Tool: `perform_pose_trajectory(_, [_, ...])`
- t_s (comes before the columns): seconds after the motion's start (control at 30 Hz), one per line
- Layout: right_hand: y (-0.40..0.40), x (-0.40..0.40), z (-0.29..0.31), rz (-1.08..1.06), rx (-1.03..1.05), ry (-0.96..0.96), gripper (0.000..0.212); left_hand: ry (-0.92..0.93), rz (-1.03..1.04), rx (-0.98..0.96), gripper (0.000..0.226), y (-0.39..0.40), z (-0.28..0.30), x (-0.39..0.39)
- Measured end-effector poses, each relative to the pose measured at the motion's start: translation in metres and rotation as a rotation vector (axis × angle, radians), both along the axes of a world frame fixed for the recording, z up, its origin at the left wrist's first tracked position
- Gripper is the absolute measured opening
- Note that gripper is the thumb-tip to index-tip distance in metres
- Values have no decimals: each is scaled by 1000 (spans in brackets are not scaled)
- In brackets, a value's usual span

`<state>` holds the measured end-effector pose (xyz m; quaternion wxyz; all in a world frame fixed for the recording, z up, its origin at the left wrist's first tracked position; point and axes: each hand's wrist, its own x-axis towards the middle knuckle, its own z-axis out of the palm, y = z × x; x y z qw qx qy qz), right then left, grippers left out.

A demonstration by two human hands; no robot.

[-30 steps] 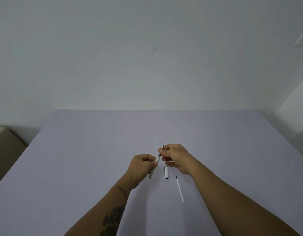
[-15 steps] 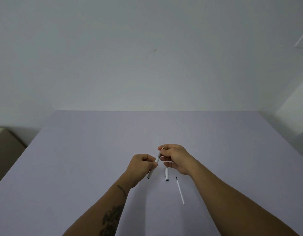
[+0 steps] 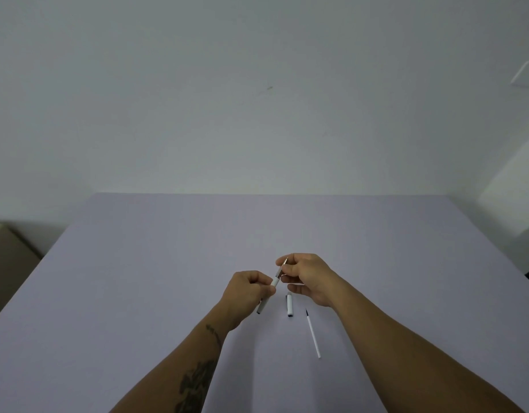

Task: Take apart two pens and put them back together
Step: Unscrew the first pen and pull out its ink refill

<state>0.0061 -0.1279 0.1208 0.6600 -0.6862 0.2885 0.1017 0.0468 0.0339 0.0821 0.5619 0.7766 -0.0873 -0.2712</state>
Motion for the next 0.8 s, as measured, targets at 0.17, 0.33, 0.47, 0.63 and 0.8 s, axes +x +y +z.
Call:
perform_pose_trajectory(0.17, [1, 1, -2, -12, -1, 9, 10, -3, 2, 6, 6, 0, 3, 3])
perform_pose_trajectory(0.33, [-1, 2, -1, 3, -11, 10, 15, -21, -1, 35, 8, -1, 3, 3])
perform_pose_trajectory(0.47, [-1, 0, 0, 1, 15, 13, 14, -16, -6, 25, 10, -1, 4, 3])
perform_pose_trajectory(0.63, [-2, -2, 1, 18, -18, 25, 19, -22, -15, 42, 14, -4, 4, -1])
perform_pose_trajectory(0.8, [-3, -5, -2, -7, 12, 21, 15, -23, -12, 46, 11, -5, 3, -4])
